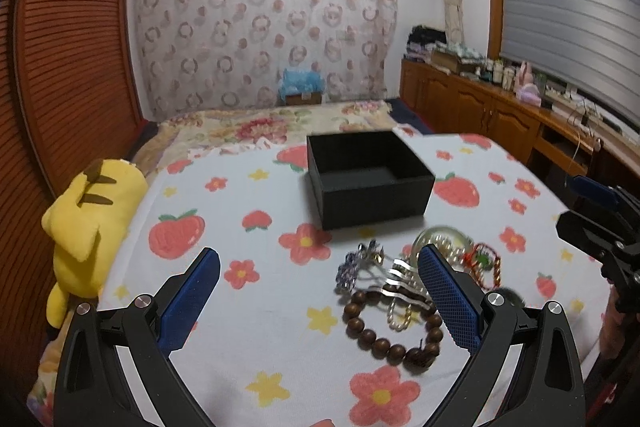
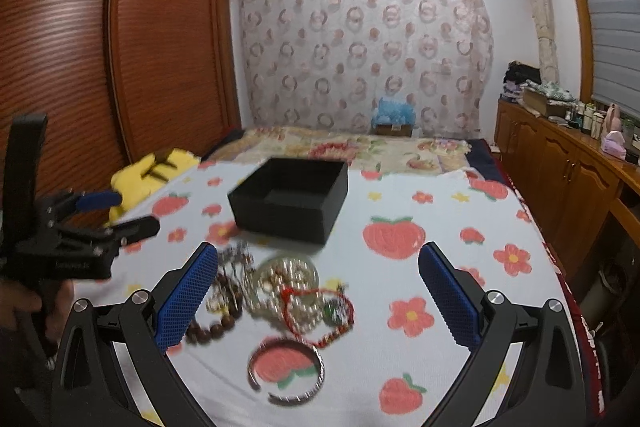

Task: Organize jewelry
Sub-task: 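Grasp the crystal hairpin with the left gripper while the right gripper grasps the silver bangle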

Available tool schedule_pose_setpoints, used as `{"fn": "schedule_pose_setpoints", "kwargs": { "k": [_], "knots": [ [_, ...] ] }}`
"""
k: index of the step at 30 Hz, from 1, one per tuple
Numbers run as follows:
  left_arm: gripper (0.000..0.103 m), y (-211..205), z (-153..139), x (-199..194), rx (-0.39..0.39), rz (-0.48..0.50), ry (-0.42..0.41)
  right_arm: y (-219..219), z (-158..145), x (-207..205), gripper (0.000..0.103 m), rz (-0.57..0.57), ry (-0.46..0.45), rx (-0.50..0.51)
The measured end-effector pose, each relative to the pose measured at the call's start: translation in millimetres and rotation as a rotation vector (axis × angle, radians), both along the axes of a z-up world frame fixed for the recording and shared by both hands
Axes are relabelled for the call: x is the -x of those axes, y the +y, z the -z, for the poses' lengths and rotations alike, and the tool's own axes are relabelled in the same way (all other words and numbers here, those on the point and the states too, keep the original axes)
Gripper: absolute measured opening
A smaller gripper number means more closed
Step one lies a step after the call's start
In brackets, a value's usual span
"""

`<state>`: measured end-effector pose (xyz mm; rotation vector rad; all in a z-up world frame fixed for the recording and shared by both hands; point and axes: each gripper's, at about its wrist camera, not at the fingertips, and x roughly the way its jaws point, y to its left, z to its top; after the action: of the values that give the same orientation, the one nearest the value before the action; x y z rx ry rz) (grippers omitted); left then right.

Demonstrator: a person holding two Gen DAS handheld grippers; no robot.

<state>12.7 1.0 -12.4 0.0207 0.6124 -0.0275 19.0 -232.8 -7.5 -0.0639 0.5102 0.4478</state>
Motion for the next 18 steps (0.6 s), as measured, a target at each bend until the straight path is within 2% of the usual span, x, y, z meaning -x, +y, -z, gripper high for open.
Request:
{"fn": "schedule_pose_setpoints", "kwargs": {
  "k": [2, 7, 12, 18],
  "knots": [
    [0.096, 2.0, 9.3, -6.9, 0.002, 0.017, 0.036, 1.3, 10.6, -2.1, 0.098, -0.021, 0.039, 0.03],
    [0.096, 2.8, 29.1, -17.9, 0.0, 0.042, 0.109, 2.0, 43.1, -7.9, 0.081, -0.055, 0.131, 0.086],
    [0.096, 3.3, 43.3, -24.5, -0.003, 0.073, 0.151, 0.1, 62.1, -9.9, 0.055, -0.098, 0.19, 0.093],
    [0.095, 9.0, 50.1, -34.5, 0.065, 0.118, 0.18, 3.8, 73.7, -9.5, 0.039, -0.149, 0.247, 0.118]
  ]
}}
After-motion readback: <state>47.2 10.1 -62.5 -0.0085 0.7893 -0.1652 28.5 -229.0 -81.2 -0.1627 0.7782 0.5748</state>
